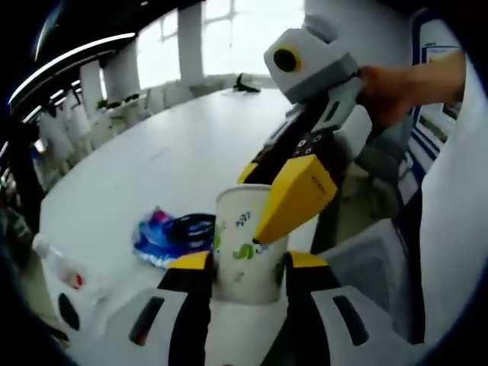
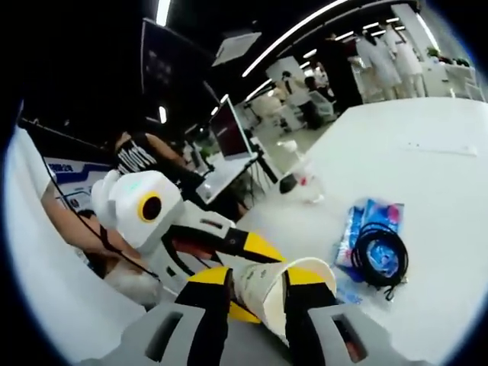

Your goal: Arrange the tabletop items into an orderly group along one side of the table until the central work area is clear of visible clutter.

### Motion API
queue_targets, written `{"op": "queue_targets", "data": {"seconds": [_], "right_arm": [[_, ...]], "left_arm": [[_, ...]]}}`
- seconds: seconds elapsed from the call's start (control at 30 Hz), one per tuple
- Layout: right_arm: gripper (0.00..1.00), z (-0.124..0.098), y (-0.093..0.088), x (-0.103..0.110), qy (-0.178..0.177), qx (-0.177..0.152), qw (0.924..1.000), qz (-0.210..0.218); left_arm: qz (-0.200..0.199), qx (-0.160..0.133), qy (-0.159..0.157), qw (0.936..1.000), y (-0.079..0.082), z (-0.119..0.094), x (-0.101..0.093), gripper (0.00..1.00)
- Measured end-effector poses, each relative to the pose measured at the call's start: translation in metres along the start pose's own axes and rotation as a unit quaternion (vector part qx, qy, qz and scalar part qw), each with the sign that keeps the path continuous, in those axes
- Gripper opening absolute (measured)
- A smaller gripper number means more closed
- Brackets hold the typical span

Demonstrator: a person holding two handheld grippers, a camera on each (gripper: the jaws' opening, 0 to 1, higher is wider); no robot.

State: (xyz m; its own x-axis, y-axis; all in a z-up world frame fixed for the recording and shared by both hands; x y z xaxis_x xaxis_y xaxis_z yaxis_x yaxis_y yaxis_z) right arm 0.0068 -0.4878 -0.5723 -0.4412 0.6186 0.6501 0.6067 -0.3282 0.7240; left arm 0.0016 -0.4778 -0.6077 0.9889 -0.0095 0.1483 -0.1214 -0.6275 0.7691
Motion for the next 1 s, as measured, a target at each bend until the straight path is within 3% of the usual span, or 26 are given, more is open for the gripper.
{"op": "queue_targets", "data": {"seconds": [0.2,0.6,1.0], "right_arm": [[0.06,-0.0006,-0.0037,0.0013,0.009,-0.009,0.9998,0.017],[0.00,-0.0020,-0.0050,-0.0004,0.008,-0.032,0.9974,0.064],[0.00,0.0014,-0.0028,0.0016,0.003,-0.031,0.9977,0.059]], "left_arm": [[0.019,-0.002,-0.016,0.9997,0.0002,0.0011,-0.0046,0.36],[0.025,-0.005,-0.017,0.9995,-0.0011,0.0024,-0.0013,0.36],[0.017,-0.008,-0.012,0.9998,-0.0011,0.0017,0.0035,0.37]]}}
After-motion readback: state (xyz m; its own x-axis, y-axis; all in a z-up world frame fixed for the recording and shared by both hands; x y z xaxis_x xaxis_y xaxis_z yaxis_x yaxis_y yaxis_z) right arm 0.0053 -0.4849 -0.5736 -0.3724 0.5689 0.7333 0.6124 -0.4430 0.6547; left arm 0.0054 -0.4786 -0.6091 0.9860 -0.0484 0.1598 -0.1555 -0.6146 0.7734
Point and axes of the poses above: the point that each gripper's makers call its tool centre point, and the gripper's own axes: z roughly forward along the fingers, x roughly to its left, y roughly out of its top, the point moved 1 cm from there along -z, roughly backward along the fingers, and after that the axes turned 14 degrees about y, right-handed, at the moved point
